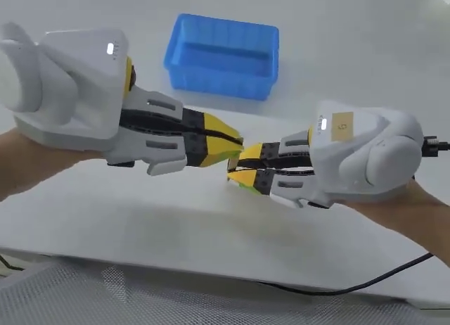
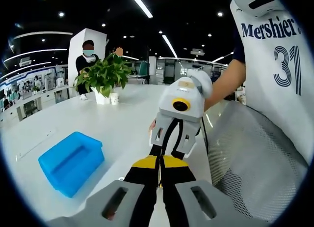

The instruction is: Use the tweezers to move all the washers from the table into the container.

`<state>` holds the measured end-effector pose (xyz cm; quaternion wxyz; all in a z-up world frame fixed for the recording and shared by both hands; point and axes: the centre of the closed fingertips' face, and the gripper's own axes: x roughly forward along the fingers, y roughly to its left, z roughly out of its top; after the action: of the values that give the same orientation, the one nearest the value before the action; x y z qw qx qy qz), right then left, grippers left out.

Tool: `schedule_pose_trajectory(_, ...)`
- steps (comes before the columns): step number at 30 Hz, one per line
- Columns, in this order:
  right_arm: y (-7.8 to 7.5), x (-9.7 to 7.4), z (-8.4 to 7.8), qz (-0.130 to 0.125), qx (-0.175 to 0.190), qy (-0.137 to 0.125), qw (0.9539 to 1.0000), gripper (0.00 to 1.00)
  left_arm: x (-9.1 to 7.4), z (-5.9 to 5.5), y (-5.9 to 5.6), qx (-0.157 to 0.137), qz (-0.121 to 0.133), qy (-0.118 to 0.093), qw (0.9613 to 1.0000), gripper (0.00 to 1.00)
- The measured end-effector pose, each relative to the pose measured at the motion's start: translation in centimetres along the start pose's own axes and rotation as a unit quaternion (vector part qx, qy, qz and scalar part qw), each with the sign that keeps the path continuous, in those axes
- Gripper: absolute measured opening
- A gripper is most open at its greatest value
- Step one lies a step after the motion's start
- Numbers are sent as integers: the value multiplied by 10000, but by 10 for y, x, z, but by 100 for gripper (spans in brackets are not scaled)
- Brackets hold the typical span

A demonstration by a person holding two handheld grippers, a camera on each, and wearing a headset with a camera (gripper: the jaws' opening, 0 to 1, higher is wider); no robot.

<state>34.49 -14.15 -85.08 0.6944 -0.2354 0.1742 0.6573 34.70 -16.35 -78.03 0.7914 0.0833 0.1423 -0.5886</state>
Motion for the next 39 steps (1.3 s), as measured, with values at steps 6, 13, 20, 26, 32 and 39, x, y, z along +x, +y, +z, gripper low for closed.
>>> schedule_pose_trajectory(6, 2, 4, 3, 135, -54, 6, 9999, 10, 1, 1, 0, 48, 15, 15, 10000, 3)
schedule_pose_trajectory(13, -3, 3, 6, 73, -9, -19, 10000, 8, -2, 4, 3, 103, 42, -7, 9999, 3)
schedule_pose_trajectory(20, -6, -4, 9, 24, 192, -113, 9997, 9, 0, 12, 2, 161, -35, -58, 9998, 3)
schedule_pose_trajectory(26, -9, -11, 8, -77, 324, -140, 9993, 11, 3, 20, 4, 161, -70, -239, 9996, 2)
schedule_pose_trajectory(32, -12, -14, 6, -137, 329, -60, 9993, 11, 10, 25, 7, 237, -179, -321, 9990, 3)
schedule_pose_trajectory(39, -29, -24, 1, -378, 211, 24, 9991, 11, 20, 33, 14, 502, -207, -327, 9980, 3)
